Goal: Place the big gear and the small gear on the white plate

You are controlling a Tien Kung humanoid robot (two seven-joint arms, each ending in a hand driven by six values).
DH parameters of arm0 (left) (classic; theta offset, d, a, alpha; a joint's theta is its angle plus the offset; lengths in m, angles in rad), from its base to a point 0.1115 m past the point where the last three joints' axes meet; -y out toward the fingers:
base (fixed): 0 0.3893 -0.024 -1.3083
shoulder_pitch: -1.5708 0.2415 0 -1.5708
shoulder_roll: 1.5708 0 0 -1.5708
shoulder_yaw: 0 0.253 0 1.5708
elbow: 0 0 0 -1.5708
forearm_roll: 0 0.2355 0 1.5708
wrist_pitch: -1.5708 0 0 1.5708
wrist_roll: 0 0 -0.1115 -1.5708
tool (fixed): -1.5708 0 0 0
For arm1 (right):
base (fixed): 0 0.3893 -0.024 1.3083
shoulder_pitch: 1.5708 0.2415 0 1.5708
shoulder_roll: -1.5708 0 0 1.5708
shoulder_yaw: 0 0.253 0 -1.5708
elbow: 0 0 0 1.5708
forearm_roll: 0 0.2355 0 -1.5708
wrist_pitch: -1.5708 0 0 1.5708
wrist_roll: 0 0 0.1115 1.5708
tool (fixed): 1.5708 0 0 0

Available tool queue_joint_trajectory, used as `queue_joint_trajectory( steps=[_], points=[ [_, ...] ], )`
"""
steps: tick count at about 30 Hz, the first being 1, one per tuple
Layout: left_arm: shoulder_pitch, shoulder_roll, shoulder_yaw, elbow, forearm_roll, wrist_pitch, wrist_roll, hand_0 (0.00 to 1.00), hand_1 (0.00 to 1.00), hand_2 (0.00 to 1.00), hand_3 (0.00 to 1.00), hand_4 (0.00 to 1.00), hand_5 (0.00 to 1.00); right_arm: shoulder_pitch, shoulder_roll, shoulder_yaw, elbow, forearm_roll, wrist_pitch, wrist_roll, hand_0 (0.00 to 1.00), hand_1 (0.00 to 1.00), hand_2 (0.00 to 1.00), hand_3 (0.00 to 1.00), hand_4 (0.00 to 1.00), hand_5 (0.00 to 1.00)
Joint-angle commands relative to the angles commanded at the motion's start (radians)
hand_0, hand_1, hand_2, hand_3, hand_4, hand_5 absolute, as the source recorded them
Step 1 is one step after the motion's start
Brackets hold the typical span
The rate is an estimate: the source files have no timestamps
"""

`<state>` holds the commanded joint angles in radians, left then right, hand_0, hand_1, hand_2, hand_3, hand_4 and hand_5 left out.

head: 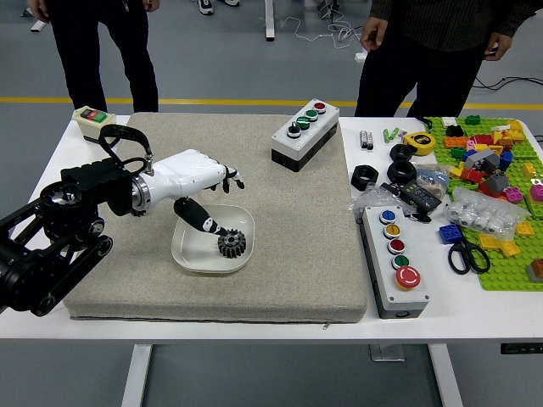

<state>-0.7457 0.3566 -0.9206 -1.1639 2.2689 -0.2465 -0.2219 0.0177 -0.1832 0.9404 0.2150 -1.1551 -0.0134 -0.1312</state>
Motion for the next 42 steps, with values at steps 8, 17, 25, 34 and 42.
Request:
queue_joint_trajectory(
  steps=[8, 17, 25, 34, 42],
  points=[
    [-0.034, 0.030, -0.018, 0.156, 0.000, 0.044, -0.015, 0.331, 0.558, 0.624, 0.670, 0.985, 0.264, 0.002, 0.000, -0.005, -0.001, 0.005, 0.001, -0.001, 0.765, 0.790, 0.841, 0.821, 0.998, 0.804],
    [-0.062, 0.025, 0.012, 0.332, 0.000, 0.069, -0.023, 0.336, 0.543, 0.607, 0.659, 0.907, 0.182, 0.010, 0.001, -0.010, -0.001, 0.012, -0.001, 0.001, 0.766, 0.789, 0.841, 0.821, 0.998, 0.803],
    [-0.079, 0.016, 0.025, 0.432, 0.000, 0.083, -0.027, 0.335, 0.539, 0.604, 0.649, 0.896, 0.183, 0.014, 0.000, -0.016, -0.001, 0.014, 0.000, 0.000, 0.765, 0.789, 0.841, 0.822, 0.998, 0.803],
    [-0.068, 0.010, 0.042, 0.463, 0.000, 0.081, -0.026, 0.334, 0.539, 0.602, 0.647, 0.888, 0.186, 0.016, 0.000, -0.015, -0.001, 0.013, -0.001, 0.000, 0.766, 0.790, 0.841, 0.821, 0.998, 0.802],
    [-0.071, -0.001, 0.038, 0.499, 0.000, 0.104, -0.020, 0.323, 0.503, 0.549, 0.600, 0.764, 0.149, 0.018, 0.000, -0.019, -0.001, 0.015, -0.001, 0.000, 0.765, 0.790, 0.842, 0.822, 0.998, 0.802]
  ],
)
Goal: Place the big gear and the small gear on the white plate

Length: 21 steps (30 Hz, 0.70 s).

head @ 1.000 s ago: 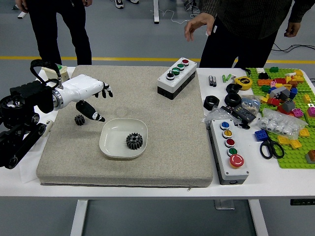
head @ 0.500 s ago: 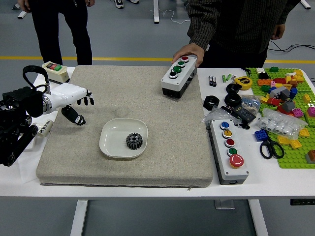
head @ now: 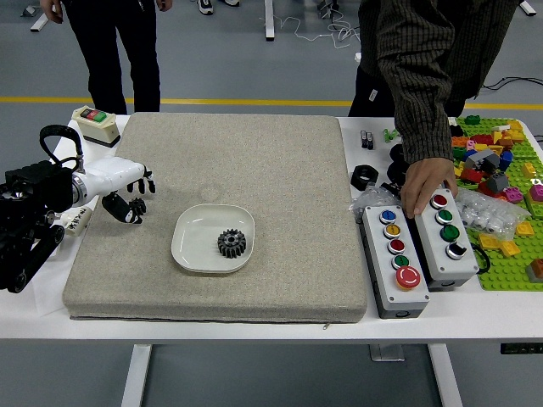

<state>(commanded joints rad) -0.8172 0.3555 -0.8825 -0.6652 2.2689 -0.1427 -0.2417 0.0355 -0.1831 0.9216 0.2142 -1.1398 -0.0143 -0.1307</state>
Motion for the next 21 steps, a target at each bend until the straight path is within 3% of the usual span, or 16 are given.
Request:
queue_joint_trajectory(
  steps=[21],
  points=[
    [0.000, -0.021, 0.014, 0.069, 0.000, 0.035, 0.002, 0.317, 0.489, 0.538, 0.586, 0.678, 0.121, 0.006, -0.001, -0.009, 0.001, -0.002, 0.000, 0.001, 0.766, 0.789, 0.842, 0.822, 0.998, 0.802]
  ],
)
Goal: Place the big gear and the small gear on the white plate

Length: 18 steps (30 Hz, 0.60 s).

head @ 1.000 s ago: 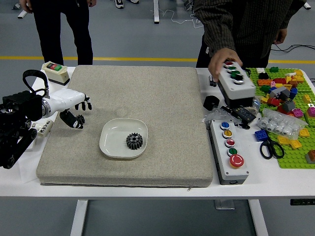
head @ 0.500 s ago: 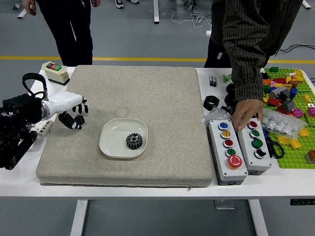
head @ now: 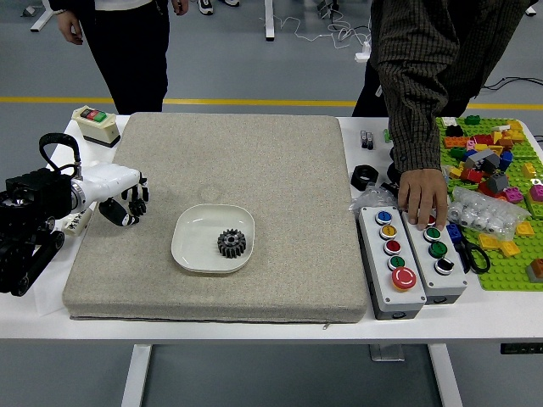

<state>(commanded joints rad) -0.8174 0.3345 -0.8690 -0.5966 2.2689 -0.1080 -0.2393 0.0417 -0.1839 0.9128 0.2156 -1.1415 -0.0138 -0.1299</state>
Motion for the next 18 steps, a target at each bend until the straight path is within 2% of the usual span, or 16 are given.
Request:
queue_joint_trajectory(
  steps=[1, 2, 7, 8, 18],
  points=[
    [0.000, -0.001, 0.000, 0.001, 0.000, 0.001, 0.000, 0.317, 0.489, 0.538, 0.586, 0.678, 0.121, 0.000, 0.000, 0.000, 0.000, 0.000, 0.000, 0.000, 0.766, 0.789, 0.842, 0.822, 0.998, 0.802],
    [0.000, -0.002, 0.002, 0.002, 0.000, 0.004, 0.001, 0.289, 0.448, 0.510, 0.557, 0.534, 0.072, 0.000, 0.000, 0.000, 0.000, 0.000, 0.000, 0.000, 0.766, 0.790, 0.842, 0.822, 0.998, 0.802],
    [0.000, -0.008, 0.007, 0.003, 0.000, 0.014, 0.006, 0.289, 0.448, 0.510, 0.557, 0.534, 0.072, -0.002, 0.000, -0.004, 0.000, 0.000, 0.000, 0.001, 0.766, 0.790, 0.842, 0.822, 0.998, 0.802],
    [0.001, -0.008, 0.007, 0.004, 0.000, 0.016, 0.007, 0.269, 0.416, 0.483, 0.529, 0.460, 0.049, -0.002, 0.000, -0.004, 0.000, 0.001, 0.000, 0.001, 0.764, 0.789, 0.842, 0.822, 0.998, 0.802],
    [0.008, -0.010, 0.011, 0.008, 0.000, 0.001, 0.011, 0.254, 0.386, 0.456, 0.512, 0.449, 0.014, -0.008, 0.001, -0.010, -0.001, -0.001, 0.000, 0.002, 0.764, 0.790, 0.841, 0.822, 0.998, 0.803]
  ],
)
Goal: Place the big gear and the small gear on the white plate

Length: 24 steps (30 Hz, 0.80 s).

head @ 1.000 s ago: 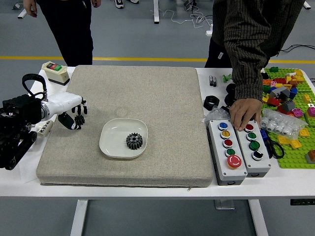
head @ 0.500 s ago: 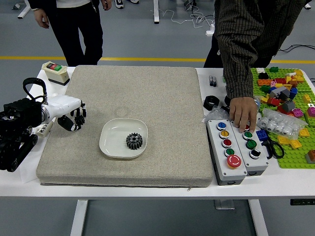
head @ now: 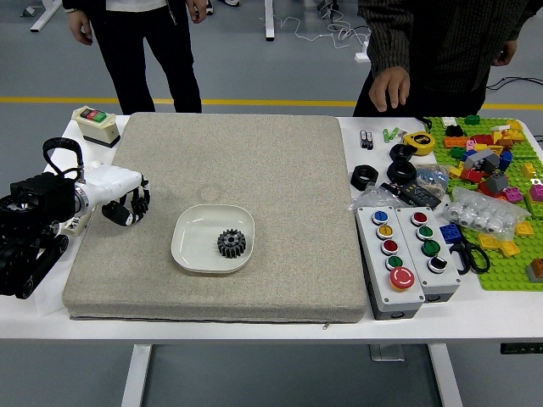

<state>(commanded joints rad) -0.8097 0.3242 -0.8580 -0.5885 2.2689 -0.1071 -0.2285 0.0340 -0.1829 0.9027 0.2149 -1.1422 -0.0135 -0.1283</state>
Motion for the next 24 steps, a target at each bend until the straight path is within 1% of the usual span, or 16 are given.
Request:
queue_joint_trajectory(
  steps=[7, 8, 11, 13, 16, 17, 18, 19, 21, 22, 24],
  points=[
    [0.003, 0.006, -0.007, -0.026, 0.000, -0.011, 0.002, 0.251, 0.378, 0.446, 0.505, 0.446, 0.002, -0.003, 0.001, 0.001, 0.000, -0.001, 0.000, 0.000, 0.763, 0.789, 0.841, 0.821, 0.998, 0.803],
    [0.003, 0.006, -0.008, -0.028, 0.000, -0.012, 0.003, 0.251, 0.377, 0.444, 0.506, 0.461, 0.002, -0.003, 0.001, 0.001, 0.000, -0.001, 0.000, 0.000, 0.763, 0.789, 0.841, 0.822, 0.998, 0.802],
    [0.007, 0.013, -0.024, -0.064, 0.000, -0.025, 0.007, 0.251, 0.377, 0.444, 0.506, 0.461, 0.002, -0.005, 0.001, 0.004, 0.000, -0.003, 0.000, 0.000, 0.763, 0.789, 0.841, 0.822, 0.998, 0.802],
    [0.011, 0.021, -0.038, -0.108, 0.000, -0.039, 0.013, 0.251, 0.377, 0.444, 0.506, 0.461, 0.002, -0.005, 0.001, 0.005, 0.000, -0.004, 0.001, 0.000, 0.763, 0.789, 0.841, 0.822, 0.998, 0.802],
    [0.014, 0.028, -0.045, -0.158, 0.000, -0.051, 0.019, 0.250, 0.369, 0.440, 0.504, 0.448, 0.002, -0.005, 0.000, 0.008, 0.000, -0.007, 0.001, 0.001, 0.763, 0.789, 0.841, 0.822, 0.998, 0.802],
    [0.016, 0.035, -0.045, -0.190, 0.000, -0.061, 0.023, 0.250, 0.369, 0.440, 0.504, 0.448, 0.002, -0.005, 0.000, 0.010, 0.000, -0.007, 0.001, 0.000, 0.763, 0.789, 0.841, 0.822, 0.998, 0.802],
    [0.017, 0.036, -0.045, -0.201, 0.000, -0.063, 0.024, 0.250, 0.369, 0.440, 0.504, 0.448, 0.002, -0.005, 0.000, 0.011, 0.000, -0.007, 0.001, 0.000, 0.763, 0.789, 0.841, 0.822, 0.998, 0.802],
    [0.020, 0.041, -0.044, -0.227, 0.000, -0.072, 0.030, 0.250, 0.369, 0.440, 0.504, 0.448, 0.002, -0.005, 0.000, 0.012, 0.000, -0.008, 0.002, 0.000, 0.763, 0.789, 0.841, 0.822, 0.998, 0.802],
    [0.028, 0.049, -0.040, -0.277, 0.000, -0.082, 0.037, 0.250, 0.370, 0.440, 0.505, 0.441, 0.002, -0.005, -0.001, 0.015, 0.000, -0.011, 0.002, 0.000, 0.762, 0.789, 0.840, 0.821, 0.998, 0.802],
    [0.031, 0.052, -0.037, -0.289, 0.000, -0.085, 0.039, 0.250, 0.370, 0.440, 0.505, 0.441, 0.002, -0.005, -0.001, 0.016, 0.000, -0.011, 0.002, 0.000, 0.762, 0.789, 0.840, 0.821, 0.998, 0.802],
    [0.044, 0.061, -0.019, -0.345, 0.000, -0.097, 0.047, 0.250, 0.370, 0.440, 0.505, 0.441, 0.002, -0.006, -0.001, 0.018, 0.000, -0.011, 0.002, 0.000, 0.762, 0.789, 0.840, 0.821, 0.998, 0.802]
  ],
)
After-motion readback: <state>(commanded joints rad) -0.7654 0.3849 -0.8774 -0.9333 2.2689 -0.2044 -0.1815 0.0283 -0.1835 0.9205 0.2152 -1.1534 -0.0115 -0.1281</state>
